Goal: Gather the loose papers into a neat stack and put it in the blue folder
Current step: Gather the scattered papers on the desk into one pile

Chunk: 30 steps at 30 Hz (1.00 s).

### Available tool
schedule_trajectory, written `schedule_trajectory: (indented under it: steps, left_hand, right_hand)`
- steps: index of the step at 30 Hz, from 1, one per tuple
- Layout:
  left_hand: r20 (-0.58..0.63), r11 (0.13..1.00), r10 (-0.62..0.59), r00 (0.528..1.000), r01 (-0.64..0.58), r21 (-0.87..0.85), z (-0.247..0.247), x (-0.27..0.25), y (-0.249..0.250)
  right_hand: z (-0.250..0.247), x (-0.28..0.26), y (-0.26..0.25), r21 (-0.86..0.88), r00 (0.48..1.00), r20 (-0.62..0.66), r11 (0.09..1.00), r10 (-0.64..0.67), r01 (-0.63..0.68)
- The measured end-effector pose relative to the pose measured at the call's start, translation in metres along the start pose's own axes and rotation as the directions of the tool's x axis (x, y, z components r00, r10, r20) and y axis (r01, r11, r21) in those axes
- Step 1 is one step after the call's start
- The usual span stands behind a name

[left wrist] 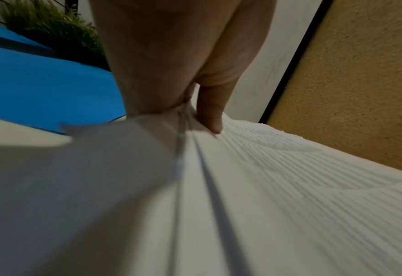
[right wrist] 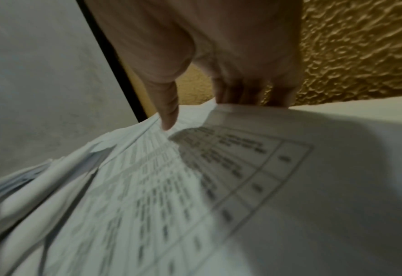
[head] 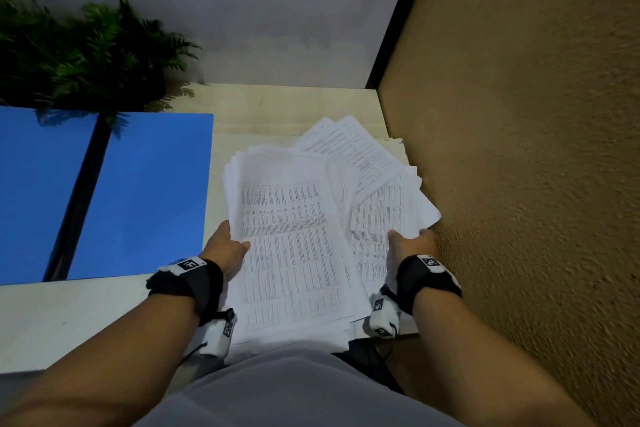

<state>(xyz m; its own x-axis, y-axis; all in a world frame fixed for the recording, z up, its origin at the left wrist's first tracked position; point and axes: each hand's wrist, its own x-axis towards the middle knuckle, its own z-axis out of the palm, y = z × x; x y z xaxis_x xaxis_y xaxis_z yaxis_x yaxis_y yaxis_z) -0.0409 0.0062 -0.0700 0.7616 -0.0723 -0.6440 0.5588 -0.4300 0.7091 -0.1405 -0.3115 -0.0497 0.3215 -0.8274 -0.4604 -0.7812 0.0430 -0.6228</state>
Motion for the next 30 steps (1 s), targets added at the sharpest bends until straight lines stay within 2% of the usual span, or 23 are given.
schedule_trajectory:
  steps: [1,3,5,8,10,13,15,16,17,20,22,25,27,29,30]
  left_hand:
    - [0.000,1.000,-0.006,1.000,0.006,0.011,0.001,0.001,0.000]
    - [-0.004,1.000,-0.012,1.000,0.012,0.013,0.003,0.000,0.002]
    - [-0.018,1.000,-0.005,1.000,0.005,0.027,0.004,0.000,0.003]
    - [-0.021,0.999,0.007,1.000,-0.006,0.050,0.004,0.000,0.005]
    - [-0.012,0.999,0.007,1.000,-0.007,0.044,0.004,0.001,0.004]
    - [-0.003,0.999,-0.016,1.000,0.016,0.043,0.002,0.001,0.003]
    - [0.007,0.999,-0.024,1.000,0.024,0.032,0.001,0.004,0.000]
    - [0.010,1.000,-0.021,1.000,0.020,0.017,0.001,0.008,-0.004]
    - [0.013,1.000,-0.018,1.000,0.018,0.020,0.001,0.006,-0.003]
    - [0.009,0.995,-0.043,0.999,0.042,0.087,0.003,-0.009,0.011]
    - [0.022,0.996,-0.055,0.998,0.053,0.068,0.003,-0.010,0.014]
    - [0.109,0.994,-0.089,0.990,0.095,-0.046,0.002,-0.010,0.014]
    - [0.136,0.983,-0.099,0.986,0.117,-0.139,0.001,-0.013,0.011]
    - [0.092,0.995,-0.047,0.995,0.055,-0.081,0.001,-0.012,0.004]
    - [0.074,0.999,-0.004,0.997,0.007,-0.043,0.001,-0.009,-0.001]
  right_hand:
    - [0.000,0.002,0.003,0.072,0.997,0.076,0.997,-0.013,0.008]
    - [-0.002,0.000,0.002,0.114,0.989,0.126,0.992,-0.073,0.058]
    - [-0.009,-0.005,-0.007,0.035,0.984,0.076,0.986,-0.162,0.160]
    - [-0.036,-0.024,-0.033,-0.154,0.953,-0.112,0.952,-0.282,0.263]
    - [-0.064,-0.044,-0.055,-0.224,0.890,-0.275,0.925,-0.363,0.308]
    - [-0.100,-0.072,-0.080,-0.148,0.738,-0.477,0.872,-0.477,0.467]
    - [-0.111,-0.083,-0.094,-0.050,0.658,-0.540,0.801,-0.524,0.597]
    - [-0.114,-0.089,-0.100,-0.010,0.649,-0.530,0.769,-0.546,0.639]
    - [-0.109,-0.092,-0.103,0.027,0.673,-0.485,0.760,-0.558,0.649]
    - [-0.067,-0.099,-0.093,0.120,0.849,-0.175,0.846,-0.498,0.520]
    - [-0.028,-0.099,-0.073,0.146,0.909,0.015,0.901,-0.416,0.409]
    - [0.015,-0.099,-0.045,-0.067,0.913,0.218,0.928,-0.346,0.367]
    - [0.035,-0.097,-0.032,-0.159,0.884,0.355,0.912,-0.305,0.379]
    - [0.050,-0.091,-0.027,-0.176,0.839,0.468,0.901,-0.278,0.397]
    - [0.055,-0.085,-0.029,-0.148,0.835,0.477,0.912,-0.274,0.384]
